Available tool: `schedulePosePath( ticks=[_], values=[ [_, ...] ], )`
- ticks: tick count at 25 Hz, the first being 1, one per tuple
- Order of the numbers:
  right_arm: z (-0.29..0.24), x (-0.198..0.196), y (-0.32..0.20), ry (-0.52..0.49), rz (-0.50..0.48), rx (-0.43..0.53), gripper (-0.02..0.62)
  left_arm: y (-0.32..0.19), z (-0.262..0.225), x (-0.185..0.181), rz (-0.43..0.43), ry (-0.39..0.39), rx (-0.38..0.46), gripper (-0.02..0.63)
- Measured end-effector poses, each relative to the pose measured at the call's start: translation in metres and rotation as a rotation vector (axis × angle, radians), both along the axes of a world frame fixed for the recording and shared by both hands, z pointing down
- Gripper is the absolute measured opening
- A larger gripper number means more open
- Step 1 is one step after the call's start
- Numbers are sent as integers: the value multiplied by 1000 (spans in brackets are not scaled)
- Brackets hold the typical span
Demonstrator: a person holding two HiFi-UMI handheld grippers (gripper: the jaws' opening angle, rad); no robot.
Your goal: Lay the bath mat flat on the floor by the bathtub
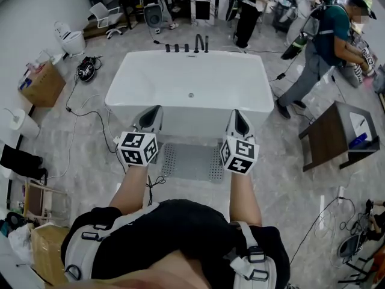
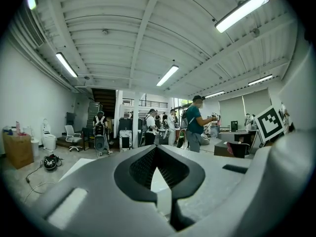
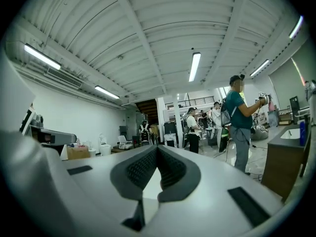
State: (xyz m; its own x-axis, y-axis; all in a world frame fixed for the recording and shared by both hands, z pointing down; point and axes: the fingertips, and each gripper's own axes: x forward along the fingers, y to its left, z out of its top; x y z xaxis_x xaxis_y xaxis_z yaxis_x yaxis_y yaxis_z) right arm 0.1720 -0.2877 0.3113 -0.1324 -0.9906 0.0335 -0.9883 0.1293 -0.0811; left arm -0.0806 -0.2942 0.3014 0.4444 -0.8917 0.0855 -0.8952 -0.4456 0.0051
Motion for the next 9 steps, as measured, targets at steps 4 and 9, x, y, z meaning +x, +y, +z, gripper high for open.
schedulePosePath(
  ticks=[4,9],
  values=[
    [-2,-8,1,43,4,10,5,0,2,-3,1,3,-11,3],
    [-2,-11,6,37,-11,17,5,9,5,0,4,0,-12,3]
  ],
)
